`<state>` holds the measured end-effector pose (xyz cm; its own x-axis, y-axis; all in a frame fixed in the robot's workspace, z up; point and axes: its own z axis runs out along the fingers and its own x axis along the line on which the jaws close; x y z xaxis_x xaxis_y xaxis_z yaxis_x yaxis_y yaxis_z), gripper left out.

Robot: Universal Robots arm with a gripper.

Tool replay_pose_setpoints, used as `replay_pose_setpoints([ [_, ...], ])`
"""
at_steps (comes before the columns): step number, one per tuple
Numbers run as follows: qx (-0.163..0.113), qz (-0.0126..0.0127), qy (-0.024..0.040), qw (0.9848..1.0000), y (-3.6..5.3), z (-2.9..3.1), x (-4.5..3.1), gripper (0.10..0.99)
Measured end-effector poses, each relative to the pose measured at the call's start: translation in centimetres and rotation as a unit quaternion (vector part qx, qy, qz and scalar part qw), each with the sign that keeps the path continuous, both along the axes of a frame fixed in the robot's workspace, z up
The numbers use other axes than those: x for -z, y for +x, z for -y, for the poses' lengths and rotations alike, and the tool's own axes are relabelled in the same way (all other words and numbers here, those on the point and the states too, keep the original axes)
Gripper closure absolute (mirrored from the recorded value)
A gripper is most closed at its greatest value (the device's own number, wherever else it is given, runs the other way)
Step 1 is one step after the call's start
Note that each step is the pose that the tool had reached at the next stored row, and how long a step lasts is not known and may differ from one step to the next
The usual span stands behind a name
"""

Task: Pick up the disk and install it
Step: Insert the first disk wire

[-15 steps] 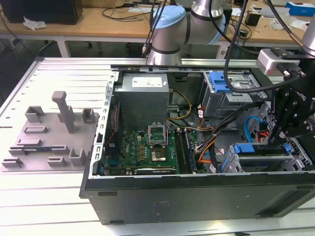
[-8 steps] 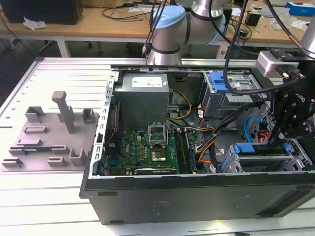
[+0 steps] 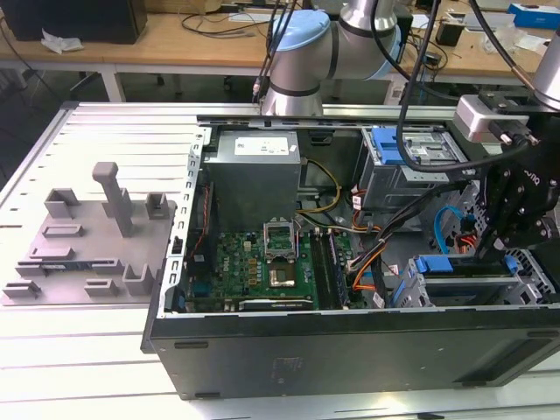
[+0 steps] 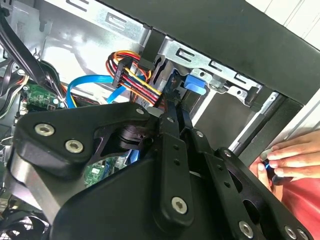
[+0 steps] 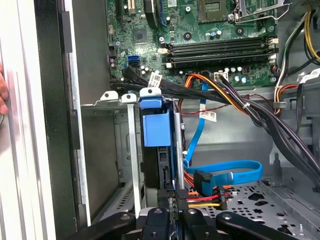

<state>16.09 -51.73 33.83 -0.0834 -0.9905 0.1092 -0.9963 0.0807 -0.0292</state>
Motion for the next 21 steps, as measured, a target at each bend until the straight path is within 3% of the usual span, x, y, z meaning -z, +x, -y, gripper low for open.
replay_pose_setpoints([
  [9,0.0,0.0,-0.0001,1.0,0.01,0.12,0.38,0.922],
  [10,0.0,-0.0001,0.0006,1.0,0.0,0.12,0.45,0.91],
  [12,0.0,0.0,0.0002,1.0,0.0,0.12,0.27,0.784],
  [16,0.0,0.0,0.0001,1.0,0.0,0.11,-0.79,0.784],
  [19,0.0,0.0,0.0,1.0,0.0,0.11,-2.83,0.784],
  [21,0.0,0.0,-0.0003,1.0,0.0,0.1,-3.79,0.784],
])
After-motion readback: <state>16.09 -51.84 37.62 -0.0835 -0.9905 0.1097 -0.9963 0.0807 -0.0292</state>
